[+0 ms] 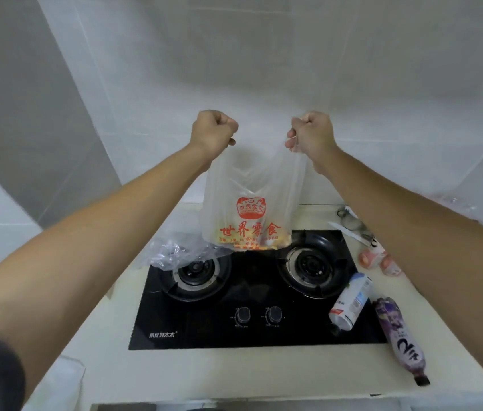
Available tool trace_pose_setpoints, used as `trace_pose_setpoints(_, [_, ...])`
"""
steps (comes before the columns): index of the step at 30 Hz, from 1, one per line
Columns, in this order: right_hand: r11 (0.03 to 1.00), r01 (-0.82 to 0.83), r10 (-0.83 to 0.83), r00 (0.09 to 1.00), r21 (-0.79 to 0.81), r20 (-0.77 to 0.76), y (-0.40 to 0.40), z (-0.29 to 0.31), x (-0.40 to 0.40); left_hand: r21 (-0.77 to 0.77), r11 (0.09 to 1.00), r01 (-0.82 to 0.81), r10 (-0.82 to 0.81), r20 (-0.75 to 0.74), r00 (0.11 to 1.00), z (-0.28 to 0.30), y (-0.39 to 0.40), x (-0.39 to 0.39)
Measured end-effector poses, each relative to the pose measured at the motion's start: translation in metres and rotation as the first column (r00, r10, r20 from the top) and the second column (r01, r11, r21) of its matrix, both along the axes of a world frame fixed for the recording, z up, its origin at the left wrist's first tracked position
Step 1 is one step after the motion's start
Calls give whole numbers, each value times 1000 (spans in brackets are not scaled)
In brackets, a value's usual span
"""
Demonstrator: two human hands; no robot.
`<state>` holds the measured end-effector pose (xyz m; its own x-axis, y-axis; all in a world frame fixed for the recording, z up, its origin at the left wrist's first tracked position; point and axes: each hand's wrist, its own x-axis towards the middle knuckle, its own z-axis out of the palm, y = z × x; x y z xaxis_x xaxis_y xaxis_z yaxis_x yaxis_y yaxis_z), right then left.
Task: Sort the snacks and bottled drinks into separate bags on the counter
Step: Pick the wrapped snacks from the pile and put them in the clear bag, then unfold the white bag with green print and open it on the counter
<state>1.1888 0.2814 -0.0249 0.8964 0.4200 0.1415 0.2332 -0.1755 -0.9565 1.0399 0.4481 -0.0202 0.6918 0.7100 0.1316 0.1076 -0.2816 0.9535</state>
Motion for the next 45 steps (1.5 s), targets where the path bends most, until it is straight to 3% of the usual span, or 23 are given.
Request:
trace_pose_setpoints(12, [971, 34, -23, 998, -235, 50, 13, -52, 31, 49, 999, 0, 11, -240, 971, -59, 9, 21])
trace_pose_setpoints(16, [969, 7, 5, 999, -247, 48, 1, -60, 35, 74, 997, -10, 29, -263, 964, -66, -5, 18])
trace_pose_setpoints(23, [951, -94, 128, 987, -294, 96, -27, -58, 36, 250, 968, -32, 126, -371, 920, -73, -27, 1])
trace_pose_setpoints(27, [946, -88, 156, 967, -311, 202, -43, -71, 25, 376, 925, -47, 191, -356, 915, -84, -43, -19])
trace_pose_setpoints(34, [902, -229, 363, 862, -367, 353, -70, -108, -35, 520, 853, -29, 268, -390, 881, -114, -96, -101])
trace_pose_setpoints(45, [713, -497, 691, 619, -494, 374, -59, -158, -201, 534, 815, -226, 499, -449, 741, -155, -149, -296])
